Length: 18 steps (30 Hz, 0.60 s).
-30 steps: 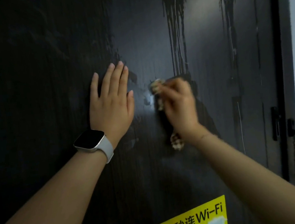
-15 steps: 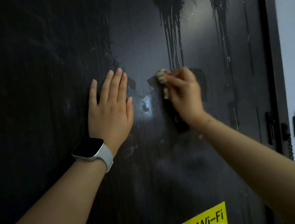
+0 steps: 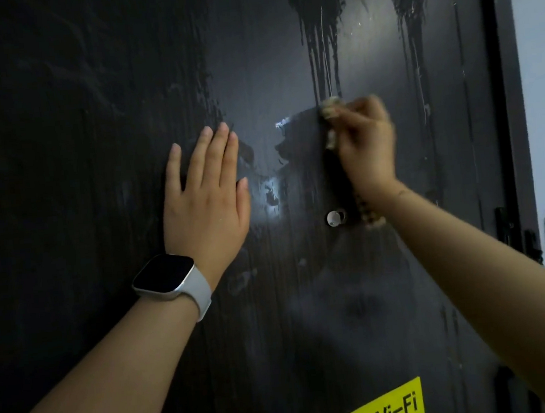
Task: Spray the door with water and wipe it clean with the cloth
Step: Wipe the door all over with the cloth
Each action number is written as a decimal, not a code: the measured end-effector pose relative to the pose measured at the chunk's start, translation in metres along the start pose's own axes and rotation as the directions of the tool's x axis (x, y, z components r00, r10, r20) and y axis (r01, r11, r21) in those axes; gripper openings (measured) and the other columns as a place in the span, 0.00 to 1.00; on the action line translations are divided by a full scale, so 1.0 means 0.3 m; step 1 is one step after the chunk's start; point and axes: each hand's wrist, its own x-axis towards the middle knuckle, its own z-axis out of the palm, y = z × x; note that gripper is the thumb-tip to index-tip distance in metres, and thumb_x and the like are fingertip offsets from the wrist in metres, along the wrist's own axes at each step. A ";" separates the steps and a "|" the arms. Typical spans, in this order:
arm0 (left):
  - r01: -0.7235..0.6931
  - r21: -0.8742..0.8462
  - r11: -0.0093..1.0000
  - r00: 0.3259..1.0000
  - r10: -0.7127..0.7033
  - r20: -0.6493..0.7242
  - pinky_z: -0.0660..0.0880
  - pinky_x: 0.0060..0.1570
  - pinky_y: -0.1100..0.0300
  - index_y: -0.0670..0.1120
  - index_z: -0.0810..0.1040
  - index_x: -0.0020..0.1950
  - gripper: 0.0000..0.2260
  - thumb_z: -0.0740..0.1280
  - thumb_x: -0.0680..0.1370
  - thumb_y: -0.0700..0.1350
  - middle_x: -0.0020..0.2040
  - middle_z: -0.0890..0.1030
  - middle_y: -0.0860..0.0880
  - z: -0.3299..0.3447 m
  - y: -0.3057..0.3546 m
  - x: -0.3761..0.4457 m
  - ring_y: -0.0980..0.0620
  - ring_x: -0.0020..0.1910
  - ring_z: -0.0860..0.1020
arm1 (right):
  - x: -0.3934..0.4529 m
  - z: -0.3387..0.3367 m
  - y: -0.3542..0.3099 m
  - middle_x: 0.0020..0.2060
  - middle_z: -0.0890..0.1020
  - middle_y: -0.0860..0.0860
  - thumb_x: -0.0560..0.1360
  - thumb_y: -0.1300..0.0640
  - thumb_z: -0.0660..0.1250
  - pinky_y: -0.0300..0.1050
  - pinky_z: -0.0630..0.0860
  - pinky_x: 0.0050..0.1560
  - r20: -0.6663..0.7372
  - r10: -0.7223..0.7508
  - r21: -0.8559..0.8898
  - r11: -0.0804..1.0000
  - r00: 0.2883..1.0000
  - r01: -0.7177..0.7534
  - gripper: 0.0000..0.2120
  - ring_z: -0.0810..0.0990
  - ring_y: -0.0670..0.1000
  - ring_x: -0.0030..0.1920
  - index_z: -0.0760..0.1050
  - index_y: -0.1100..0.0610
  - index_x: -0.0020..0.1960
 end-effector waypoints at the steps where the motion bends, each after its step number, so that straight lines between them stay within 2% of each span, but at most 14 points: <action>1: 0.000 0.002 1.000 1.000 0.000 -0.001 0.52 0.76 0.42 0.42 0.57 0.80 0.25 0.50 0.84 0.50 0.80 0.58 0.45 0.001 0.001 0.000 0.47 0.79 0.56 | 0.025 -0.020 0.047 0.43 0.72 0.52 0.77 0.60 0.65 0.47 0.73 0.48 -0.055 0.109 -0.020 0.994 0.993 -0.110 0.11 0.73 0.52 0.44 0.83 0.60 0.55; 3: -0.001 0.012 1.000 1.000 0.001 0.001 0.52 0.76 0.42 0.42 0.57 0.80 0.25 0.50 0.84 0.50 0.80 0.58 0.45 0.002 0.005 0.000 0.47 0.79 0.56 | 0.055 -0.024 0.091 0.43 0.70 0.52 0.78 0.58 0.64 0.50 0.74 0.50 -0.120 0.248 -0.028 0.967 0.961 -0.253 0.12 0.73 0.52 0.43 0.83 0.62 0.55; 4: -0.001 0.015 1.000 1.000 0.001 0.003 0.52 0.76 0.42 0.42 0.57 0.80 0.25 0.49 0.84 0.50 0.80 0.58 0.45 0.003 0.007 0.000 0.47 0.79 0.56 | 0.057 -0.011 0.073 0.44 0.70 0.52 0.78 0.58 0.63 0.49 0.74 0.51 -0.119 0.247 -0.023 0.968 0.962 -0.252 0.13 0.74 0.54 0.44 0.83 0.62 0.54; 7: 0.002 0.009 1.000 1.000 -0.002 0.002 0.52 0.76 0.41 0.41 0.57 0.79 0.25 0.50 0.84 0.50 0.80 0.58 0.45 0.000 0.009 0.000 0.47 0.79 0.56 | 0.023 0.046 -0.058 0.45 0.73 0.51 0.77 0.62 0.64 0.38 0.72 0.51 -0.014 0.034 0.060 0.998 0.999 -0.033 0.12 0.75 0.52 0.47 0.82 0.62 0.56; 9: 0.005 0.011 1.000 1.000 -0.005 0.000 0.52 0.76 0.41 0.41 0.57 0.79 0.25 0.50 0.84 0.50 0.80 0.58 0.45 -0.002 0.006 0.000 0.46 0.79 0.56 | 0.006 0.048 -0.088 0.45 0.75 0.55 0.76 0.64 0.65 0.40 0.71 0.48 0.087 -0.185 0.041 0.982 0.979 0.182 0.12 0.74 0.53 0.47 0.81 0.63 0.57; 10: 0.003 0.012 1.000 1.000 -0.003 0.002 0.52 0.76 0.41 0.42 0.57 0.80 0.25 0.50 0.84 0.50 0.80 0.58 0.45 -0.003 0.004 0.000 0.46 0.79 0.56 | 0.022 0.038 -0.067 0.45 0.76 0.57 0.76 0.64 0.65 0.43 0.71 0.48 0.122 -0.251 0.003 0.967 0.960 0.253 0.12 0.75 0.55 0.46 0.81 0.62 0.58; 11: 0.001 0.011 1.000 1.000 -0.001 0.005 0.52 0.76 0.41 0.42 0.57 0.80 0.25 0.50 0.84 0.51 0.80 0.58 0.45 -0.003 0.004 0.000 0.47 0.79 0.56 | 0.050 0.022 -0.028 0.46 0.76 0.59 0.76 0.63 0.65 0.44 0.71 0.48 0.132 -0.253 -0.044 0.964 0.958 0.261 0.12 0.76 0.57 0.47 0.81 0.60 0.58; 13: 0.003 0.006 1.000 1.000 -0.003 0.011 0.53 0.76 0.41 0.42 0.57 0.80 0.25 0.50 0.84 0.51 0.80 0.58 0.45 -0.002 0.002 0.000 0.47 0.79 0.56 | 0.112 -0.012 0.054 0.47 0.76 0.59 0.78 0.60 0.64 0.40 0.68 0.47 0.071 -0.097 -0.107 0.989 0.993 0.104 0.12 0.76 0.59 0.48 0.82 0.60 0.57; 15: 0.003 -0.004 1.000 1.000 -0.003 0.012 0.53 0.76 0.41 0.42 0.57 0.80 0.26 0.50 0.84 0.51 0.80 0.58 0.45 0.001 0.003 0.001 0.47 0.79 0.56 | 0.155 -0.016 0.096 0.46 0.75 0.58 0.79 0.58 0.62 0.37 0.66 0.45 -0.019 0.083 -0.097 0.992 0.996 -0.084 0.12 0.76 0.58 0.47 0.82 0.64 0.53; 16: 0.003 -0.007 1.000 1.000 -0.002 0.010 0.54 0.76 0.41 0.42 0.57 0.80 0.26 0.50 0.83 0.51 0.80 0.58 0.45 0.003 0.004 0.003 0.47 0.79 0.56 | 0.160 0.001 0.086 0.45 0.75 0.57 0.79 0.58 0.62 0.38 0.67 0.44 -0.038 0.108 -0.087 0.990 0.993 -0.111 0.13 0.76 0.55 0.46 0.81 0.65 0.51; 18: 0.001 -0.009 1.000 1.000 -0.001 0.008 0.54 0.76 0.41 0.42 0.57 0.80 0.25 0.50 0.83 0.50 0.80 0.59 0.45 0.003 0.006 0.002 0.47 0.79 0.57 | 0.139 0.040 0.008 0.43 0.74 0.53 0.78 0.60 0.63 0.37 0.70 0.46 0.001 0.025 -0.016 1.000 1.000 -0.025 0.11 0.72 0.46 0.45 0.81 0.66 0.50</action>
